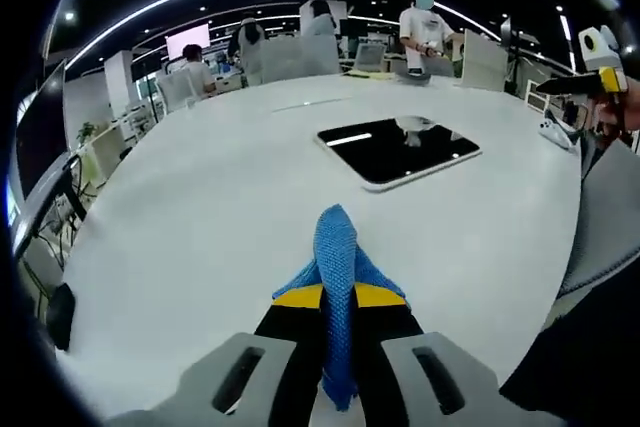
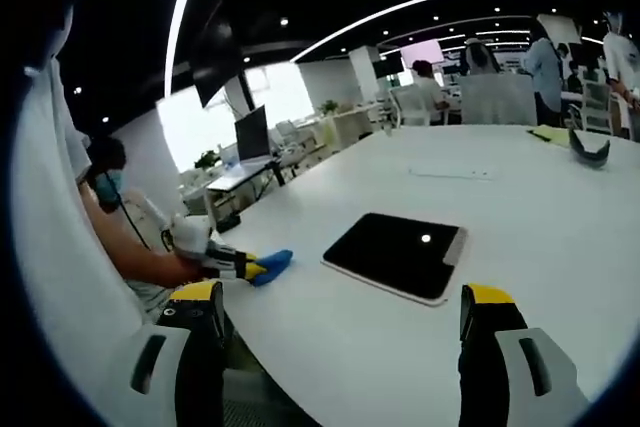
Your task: Wipe the mirror surface with the cleaning cloth until all visible marks leave the cleaned area.
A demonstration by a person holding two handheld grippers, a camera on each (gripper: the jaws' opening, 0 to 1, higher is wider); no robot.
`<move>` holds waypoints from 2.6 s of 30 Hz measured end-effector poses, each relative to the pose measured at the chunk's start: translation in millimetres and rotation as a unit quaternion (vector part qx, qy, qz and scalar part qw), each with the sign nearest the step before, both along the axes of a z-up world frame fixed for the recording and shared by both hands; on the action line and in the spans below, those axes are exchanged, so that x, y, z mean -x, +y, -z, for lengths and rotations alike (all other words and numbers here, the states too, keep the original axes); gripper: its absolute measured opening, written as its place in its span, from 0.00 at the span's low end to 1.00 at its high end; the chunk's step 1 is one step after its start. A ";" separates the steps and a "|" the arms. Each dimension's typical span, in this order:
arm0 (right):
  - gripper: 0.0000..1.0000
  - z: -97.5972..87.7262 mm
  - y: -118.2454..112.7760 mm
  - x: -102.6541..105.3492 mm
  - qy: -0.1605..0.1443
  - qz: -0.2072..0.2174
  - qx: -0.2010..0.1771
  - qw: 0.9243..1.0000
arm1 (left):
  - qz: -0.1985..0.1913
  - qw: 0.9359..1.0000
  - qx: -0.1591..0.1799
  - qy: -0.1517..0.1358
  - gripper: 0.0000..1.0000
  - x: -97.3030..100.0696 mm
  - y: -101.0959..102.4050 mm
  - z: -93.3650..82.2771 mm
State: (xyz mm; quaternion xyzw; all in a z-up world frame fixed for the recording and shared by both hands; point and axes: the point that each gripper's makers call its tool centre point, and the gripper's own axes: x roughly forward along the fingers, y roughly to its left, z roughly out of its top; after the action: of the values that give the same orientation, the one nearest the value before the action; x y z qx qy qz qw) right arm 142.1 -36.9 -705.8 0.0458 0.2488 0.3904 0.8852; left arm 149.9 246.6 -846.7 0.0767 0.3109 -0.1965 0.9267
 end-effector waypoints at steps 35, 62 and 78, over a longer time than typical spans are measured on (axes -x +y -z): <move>0.98 -0.1 0.2 -2.6 0.000 0.012 -0.007 1.000 | 0.043 0.999 -0.004 -0.002 0.27 -10.0 12.6 0.9; 0.98 -4.0 9.1 -6.8 -0.003 0.001 0.002 1.000 | 0.051 0.998 0.026 0.021 0.70 -17.7 16.9 -6.4; 0.99 -2.9 4.1 -6.6 -0.011 0.001 -0.001 1.000 | 0.069 0.992 0.082 -0.064 0.84 -15.8 -14.9 -94.3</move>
State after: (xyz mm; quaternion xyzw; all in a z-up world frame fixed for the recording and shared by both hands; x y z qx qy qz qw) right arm 148.7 -32.8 -702.9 0.0426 0.2391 0.3903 0.8881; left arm 165.7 231.7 -752.4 0.0341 0.2280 -0.2798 0.9320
